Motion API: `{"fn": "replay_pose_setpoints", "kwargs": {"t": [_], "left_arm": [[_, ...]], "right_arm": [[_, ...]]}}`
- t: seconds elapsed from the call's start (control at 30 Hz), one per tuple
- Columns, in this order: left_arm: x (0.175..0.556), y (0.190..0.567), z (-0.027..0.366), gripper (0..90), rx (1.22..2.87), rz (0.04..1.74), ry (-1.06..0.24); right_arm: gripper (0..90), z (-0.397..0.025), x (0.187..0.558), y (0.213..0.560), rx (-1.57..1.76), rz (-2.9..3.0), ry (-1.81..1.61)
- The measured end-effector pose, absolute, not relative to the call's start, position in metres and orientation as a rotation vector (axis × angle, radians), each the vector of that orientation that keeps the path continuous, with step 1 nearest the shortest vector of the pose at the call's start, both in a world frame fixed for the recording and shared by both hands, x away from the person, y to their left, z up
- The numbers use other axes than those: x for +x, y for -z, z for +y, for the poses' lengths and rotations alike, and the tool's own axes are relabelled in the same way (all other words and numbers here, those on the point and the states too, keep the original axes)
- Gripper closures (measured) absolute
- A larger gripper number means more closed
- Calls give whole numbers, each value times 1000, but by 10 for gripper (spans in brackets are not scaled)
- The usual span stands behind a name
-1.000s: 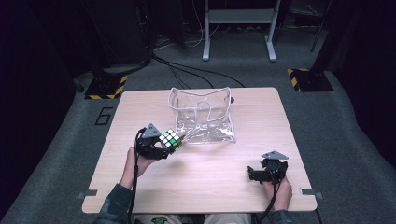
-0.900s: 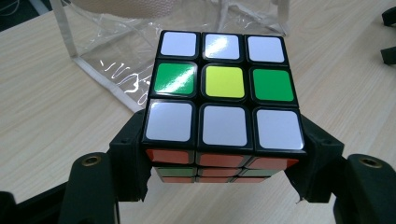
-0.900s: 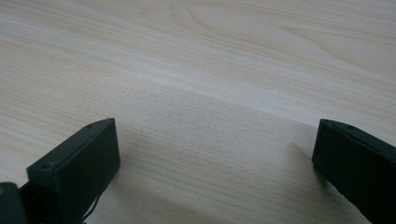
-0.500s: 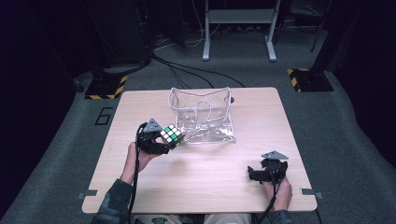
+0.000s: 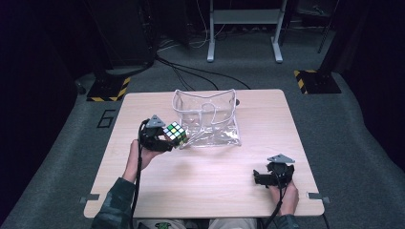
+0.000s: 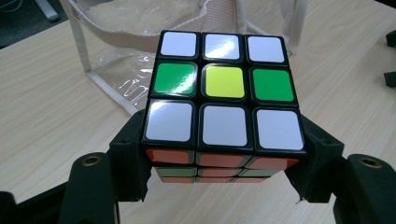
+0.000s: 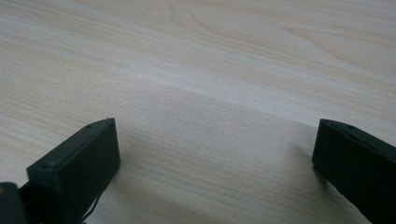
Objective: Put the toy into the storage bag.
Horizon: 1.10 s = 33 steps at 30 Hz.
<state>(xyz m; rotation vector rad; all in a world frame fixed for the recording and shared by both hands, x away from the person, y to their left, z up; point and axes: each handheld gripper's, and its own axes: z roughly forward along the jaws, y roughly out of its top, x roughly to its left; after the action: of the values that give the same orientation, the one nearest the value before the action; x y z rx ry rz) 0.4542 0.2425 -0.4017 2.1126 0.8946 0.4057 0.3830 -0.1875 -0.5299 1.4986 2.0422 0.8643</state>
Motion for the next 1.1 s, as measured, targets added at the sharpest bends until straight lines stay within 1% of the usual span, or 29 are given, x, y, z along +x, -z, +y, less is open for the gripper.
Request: {"fn": "replay_pose_setpoints", "kwargs": {"t": [0.67, 1.1], "left_arm": [[472, 375, 244, 336, 2087, 899, -396], [478, 354, 242, 336, 2084, 881, -428]], "right_arm": [[0, -188, 384, 530, 1490, 2049, -864], [0, -188, 384, 530, 1498, 2039, -862]]}}
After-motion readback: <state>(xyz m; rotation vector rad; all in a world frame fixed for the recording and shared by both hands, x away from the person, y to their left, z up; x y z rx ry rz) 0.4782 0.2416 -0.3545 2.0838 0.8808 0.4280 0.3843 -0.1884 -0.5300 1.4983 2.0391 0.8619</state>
